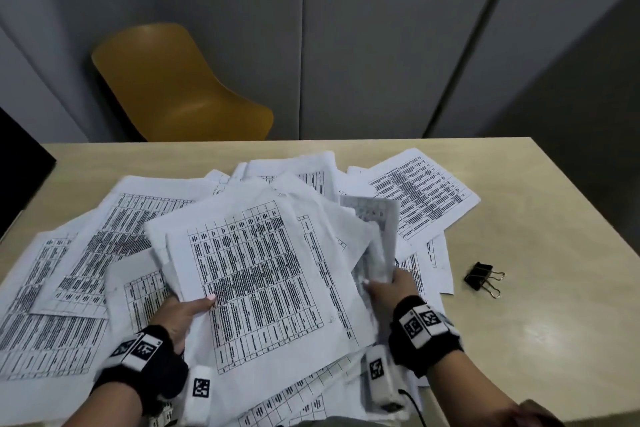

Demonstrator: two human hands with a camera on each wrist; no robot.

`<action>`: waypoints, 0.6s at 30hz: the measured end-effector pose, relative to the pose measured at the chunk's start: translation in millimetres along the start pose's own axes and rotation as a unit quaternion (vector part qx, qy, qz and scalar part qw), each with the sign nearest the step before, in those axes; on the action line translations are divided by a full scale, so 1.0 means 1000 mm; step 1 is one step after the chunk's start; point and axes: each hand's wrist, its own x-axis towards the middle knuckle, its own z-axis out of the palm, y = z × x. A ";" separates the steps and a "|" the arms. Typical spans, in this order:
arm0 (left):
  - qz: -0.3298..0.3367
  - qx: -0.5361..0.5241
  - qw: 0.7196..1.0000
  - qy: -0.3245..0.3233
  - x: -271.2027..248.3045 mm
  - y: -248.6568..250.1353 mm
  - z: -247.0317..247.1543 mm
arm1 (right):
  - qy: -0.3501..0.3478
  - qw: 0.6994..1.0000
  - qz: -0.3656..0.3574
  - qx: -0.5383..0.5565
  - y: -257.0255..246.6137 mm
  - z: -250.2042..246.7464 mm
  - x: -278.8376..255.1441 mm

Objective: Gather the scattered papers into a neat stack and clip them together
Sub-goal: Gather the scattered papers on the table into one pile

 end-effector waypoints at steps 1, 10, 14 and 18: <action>0.003 0.008 1.000 -0.003 -0.003 0.002 0.001 | 0.032 0.999 -0.008 -0.001 -0.004 -0.009 0.001; 0.035 0.079 0.996 0.020 -0.037 0.022 0.018 | 0.196 0.952 -0.174 -0.158 -0.047 -0.083 -0.013; 0.038 0.104 0.993 0.031 -0.041 0.023 0.019 | 0.348 0.875 -0.315 -0.117 -0.069 -0.099 -0.025; 0.031 0.127 0.991 0.041 -0.031 0.017 0.015 | 0.400 0.813 -0.422 0.017 -0.095 -0.103 -0.042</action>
